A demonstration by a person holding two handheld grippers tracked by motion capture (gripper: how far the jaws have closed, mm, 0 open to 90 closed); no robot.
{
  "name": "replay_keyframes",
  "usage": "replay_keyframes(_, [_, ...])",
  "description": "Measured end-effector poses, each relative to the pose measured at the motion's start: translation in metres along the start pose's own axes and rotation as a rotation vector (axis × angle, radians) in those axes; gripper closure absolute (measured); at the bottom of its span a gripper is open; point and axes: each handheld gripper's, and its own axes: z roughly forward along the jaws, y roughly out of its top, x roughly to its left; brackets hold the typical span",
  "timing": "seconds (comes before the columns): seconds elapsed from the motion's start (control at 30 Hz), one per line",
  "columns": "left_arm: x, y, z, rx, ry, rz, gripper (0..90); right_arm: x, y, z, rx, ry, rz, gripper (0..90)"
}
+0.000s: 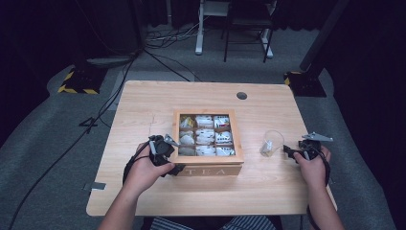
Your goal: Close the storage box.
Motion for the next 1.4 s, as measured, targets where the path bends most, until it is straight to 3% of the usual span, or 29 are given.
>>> replay_keyframes(0.17, [0.002, -0.004, 0.003, 0.032, 0.01, 0.01, 29.6, 0.001, 0.001, 0.001, 0.0, 0.001, 0.002, 24.3])
replay_keyframes(0.3, [0.005, -0.006, -0.003, -0.013, -0.015, -0.007, 27.5, 0.001, 0.001, 0.001, -0.002, 0.003, -0.002, 24.2])
replay_keyframes(0.53, [0.017, -0.011, -0.019, -0.119, 0.032, -0.03, 24.3, 0.001, 0.001, 0.001, -0.002, 0.001, -0.002, 24.2])
replay_keyframes(0.67, [0.027, -0.015, -0.031, -0.19, 0.075, -0.058, 23.0, 0.001, 0.001, 0.001, -0.001, 0.002, -0.001, 24.2])
replay_keyframes(0.77, [0.035, -0.018, -0.038, -0.217, 0.097, -0.077, 22.8, 0.002, 0.001, 0.001, -0.001, 0.003, -0.001, 24.2])
replay_keyframes(0.87, [0.042, -0.021, -0.038, -0.216, 0.163, -0.067, 22.7, 0.002, 0.001, 0.001, -0.001, 0.003, -0.003, 24.1])
replay_keyframes(0.97, [0.053, -0.024, -0.035, -0.213, 0.239, -0.019, 22.7, 0.002, 0.001, 0.001, -0.002, 0.006, -0.006, 24.1])
replay_keyframes(1.0, [0.057, -0.026, -0.033, -0.212, 0.251, -0.02, 22.7, 0.002, 0.0, 0.001, -0.001, 0.006, -0.006, 24.1])
replay_keyframes(1.13, [0.078, -0.037, -0.027, -0.215, 0.272, -0.059, 23.1, 0.002, 0.0, 0.0, -0.002, 0.011, -0.01, 24.1])
replay_keyframes(1.4, [0.11, -0.056, -0.015, -0.229, 0.266, -0.175, 23.1, 0.002, 0.0, 0.0, -0.002, 0.012, -0.011, 24.2])
